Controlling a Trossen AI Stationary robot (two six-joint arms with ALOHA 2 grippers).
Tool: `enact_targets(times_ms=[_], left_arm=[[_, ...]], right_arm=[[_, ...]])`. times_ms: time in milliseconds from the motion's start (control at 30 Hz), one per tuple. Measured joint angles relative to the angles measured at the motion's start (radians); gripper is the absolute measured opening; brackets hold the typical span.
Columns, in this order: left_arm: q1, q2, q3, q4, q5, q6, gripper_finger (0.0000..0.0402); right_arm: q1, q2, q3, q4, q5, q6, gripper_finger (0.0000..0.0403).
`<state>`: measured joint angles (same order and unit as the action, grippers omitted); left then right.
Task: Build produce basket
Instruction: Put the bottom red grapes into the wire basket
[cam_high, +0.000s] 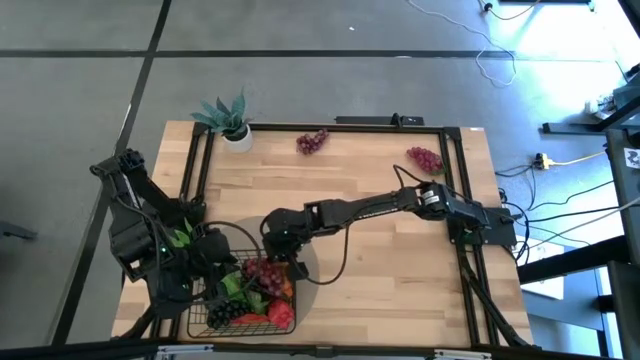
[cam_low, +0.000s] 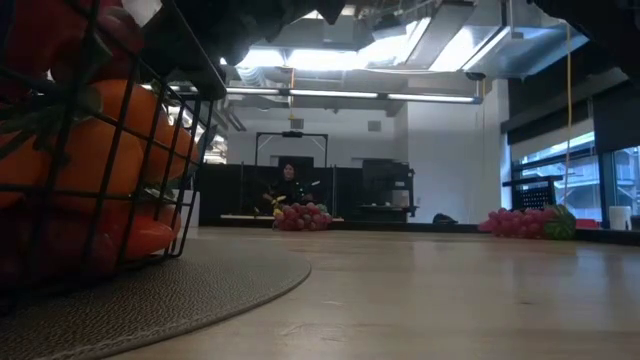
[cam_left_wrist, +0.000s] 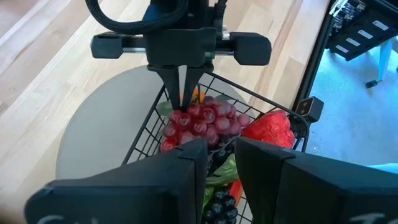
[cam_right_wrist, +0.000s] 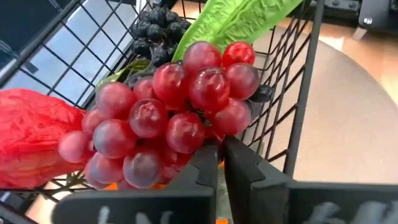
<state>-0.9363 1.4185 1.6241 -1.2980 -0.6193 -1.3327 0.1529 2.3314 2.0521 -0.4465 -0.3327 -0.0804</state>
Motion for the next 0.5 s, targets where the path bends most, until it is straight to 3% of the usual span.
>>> enact_targets(times_ms=[500], left_arm=[[0.000,0.000,-0.001,-0.003,0.000,0.000,0.0071]], right_arm=[[-0.012,-0.003,0.008,-0.013,-0.014,0.012,0.0114]])
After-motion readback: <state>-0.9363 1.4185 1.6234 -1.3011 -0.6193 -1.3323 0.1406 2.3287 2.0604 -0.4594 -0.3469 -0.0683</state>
